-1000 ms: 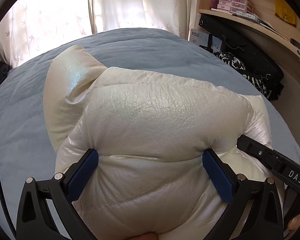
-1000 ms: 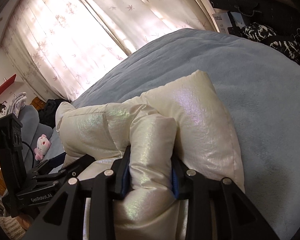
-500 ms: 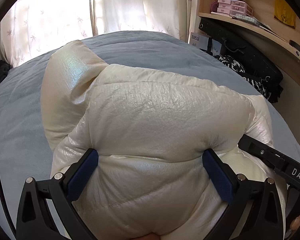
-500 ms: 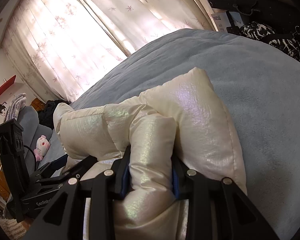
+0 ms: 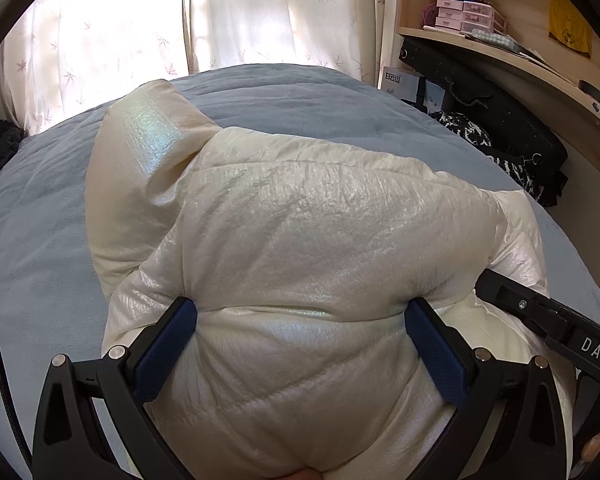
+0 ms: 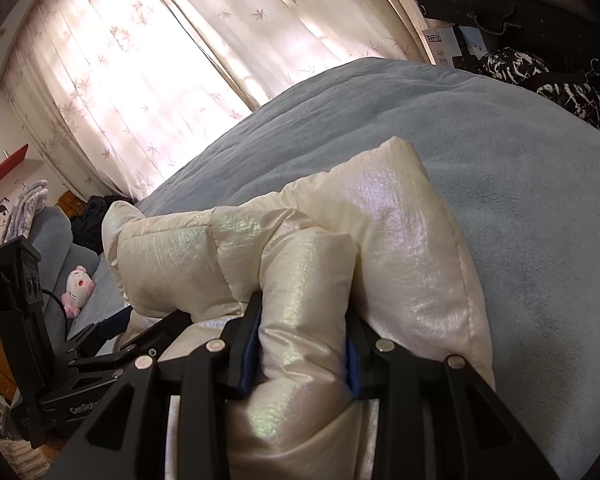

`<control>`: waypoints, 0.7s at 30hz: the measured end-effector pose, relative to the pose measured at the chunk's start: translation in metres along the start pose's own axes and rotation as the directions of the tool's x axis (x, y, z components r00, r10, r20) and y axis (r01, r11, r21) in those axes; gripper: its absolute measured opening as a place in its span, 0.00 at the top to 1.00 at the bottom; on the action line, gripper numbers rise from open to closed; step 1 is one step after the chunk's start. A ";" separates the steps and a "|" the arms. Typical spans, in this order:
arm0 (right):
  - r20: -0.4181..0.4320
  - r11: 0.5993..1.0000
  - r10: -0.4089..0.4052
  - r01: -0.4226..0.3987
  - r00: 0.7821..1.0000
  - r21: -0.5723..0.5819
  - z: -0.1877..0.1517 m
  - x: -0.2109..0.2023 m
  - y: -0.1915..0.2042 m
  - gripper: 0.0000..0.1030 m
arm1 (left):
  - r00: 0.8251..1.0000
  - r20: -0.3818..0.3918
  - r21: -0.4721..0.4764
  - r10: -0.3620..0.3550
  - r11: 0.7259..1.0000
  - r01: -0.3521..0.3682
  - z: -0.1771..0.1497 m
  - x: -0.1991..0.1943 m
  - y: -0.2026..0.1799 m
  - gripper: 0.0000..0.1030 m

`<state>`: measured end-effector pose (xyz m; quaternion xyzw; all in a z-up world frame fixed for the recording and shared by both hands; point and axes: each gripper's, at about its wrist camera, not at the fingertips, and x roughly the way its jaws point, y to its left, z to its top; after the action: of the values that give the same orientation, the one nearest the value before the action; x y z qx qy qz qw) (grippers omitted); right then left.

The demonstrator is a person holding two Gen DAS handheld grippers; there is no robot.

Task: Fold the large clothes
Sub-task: 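Hold the folded jacket bundle with both tools pressed on it, then open both tools and withdraw from the jacket bundle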

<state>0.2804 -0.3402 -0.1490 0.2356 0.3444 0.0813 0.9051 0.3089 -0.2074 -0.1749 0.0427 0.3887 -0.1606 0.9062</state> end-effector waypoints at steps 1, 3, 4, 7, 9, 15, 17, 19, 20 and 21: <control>-0.003 1.000 -0.010 0.010 1.000 -0.004 0.000 0.000 0.002 0.67 | 1.000 -0.001 0.000 0.002 1.000 -0.002 0.000 -0.001 0.000 0.01; -0.011 0.999 -0.032 0.031 0.999 -0.016 0.002 -0.001 0.005 0.67 | 1.000 -0.002 0.002 0.011 1.000 -0.011 0.000 -0.002 -0.001 0.01; -0.017 0.999 -0.046 0.045 0.999 -0.025 0.003 -0.001 0.007 0.66 | 1.000 0.000 0.005 0.016 1.000 -0.016 0.000 -0.003 -0.003 0.01; -0.032 0.997 -0.066 0.065 0.997 -0.036 0.005 -0.002 0.011 0.63 | 1.000 -0.005 0.013 0.030 0.999 -0.030 0.002 -0.006 -0.005 0.01; -0.044 0.997 -0.070 0.068 0.997 -0.031 0.007 -0.004 0.010 0.62 | 0.999 -0.020 0.014 0.035 0.999 -0.035 0.004 -0.009 -0.007 0.01; -0.150 0.990 -0.134 0.137 0.980 0.015 0.020 -0.013 0.015 0.48 | 0.998 -0.056 -0.004 0.009 1.000 -0.009 0.011 -0.031 -0.004 0.01; -0.182 0.985 -0.158 0.167 0.971 0.034 0.026 -0.020 0.018 0.39 | 0.998 -0.065 -0.034 -0.007 0.999 0.005 0.013 -0.042 0.000 0.01; -0.216 0.978 -0.183 0.199 0.959 0.058 0.032 -0.028 0.019 0.34 | 0.997 -0.070 -0.062 -0.032 0.998 0.027 0.015 -0.057 0.003 0.01; -0.221 0.977 -0.178 0.199 0.959 0.075 0.034 -0.034 0.019 0.32 | 0.997 -0.067 -0.067 -0.035 0.997 0.030 0.016 -0.063 0.004 0.01; -0.223 0.977 -0.165 0.191 0.961 0.099 0.037 -0.043 0.019 0.31 | 0.998 -0.061 -0.065 -0.028 0.998 0.024 0.017 -0.071 0.004 0.01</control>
<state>0.2732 -0.3504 -0.0902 0.2474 0.4635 0.0036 0.8509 0.2756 -0.1886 -0.1124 0.0134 0.4222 -0.1586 0.8924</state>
